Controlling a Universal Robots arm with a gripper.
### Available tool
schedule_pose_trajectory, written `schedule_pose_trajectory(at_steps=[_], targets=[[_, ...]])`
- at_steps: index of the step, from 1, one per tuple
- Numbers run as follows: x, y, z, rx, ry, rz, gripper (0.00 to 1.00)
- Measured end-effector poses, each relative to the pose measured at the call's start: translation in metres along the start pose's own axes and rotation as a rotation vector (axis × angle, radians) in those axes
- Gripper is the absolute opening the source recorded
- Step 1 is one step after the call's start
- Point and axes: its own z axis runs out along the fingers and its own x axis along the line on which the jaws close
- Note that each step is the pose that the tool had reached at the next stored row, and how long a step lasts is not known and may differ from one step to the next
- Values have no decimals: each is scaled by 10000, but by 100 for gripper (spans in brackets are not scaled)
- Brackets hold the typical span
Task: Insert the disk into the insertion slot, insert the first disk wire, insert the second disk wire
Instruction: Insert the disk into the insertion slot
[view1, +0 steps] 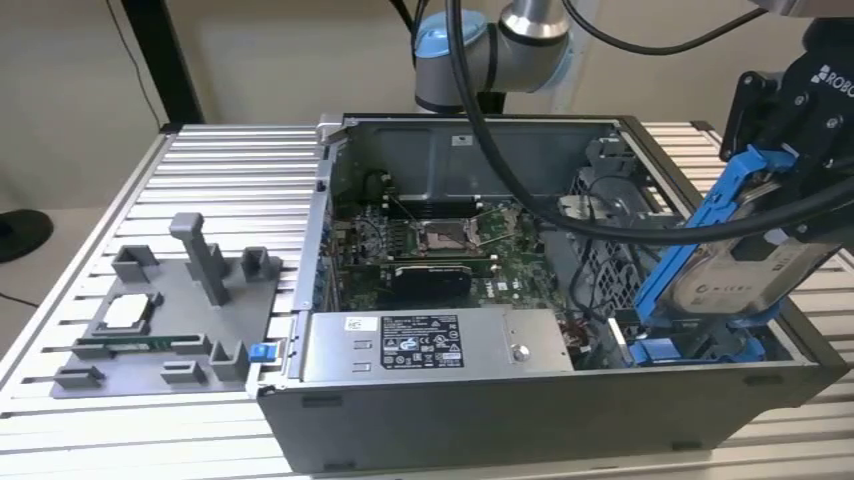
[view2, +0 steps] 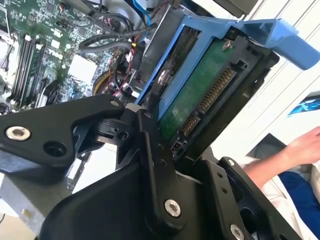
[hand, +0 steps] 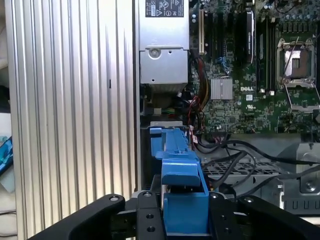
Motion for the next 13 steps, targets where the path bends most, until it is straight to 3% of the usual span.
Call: schedule_pose_trajectory(at_steps=[13], targets=[[-9,-9,235,8,-108,-5,0]])
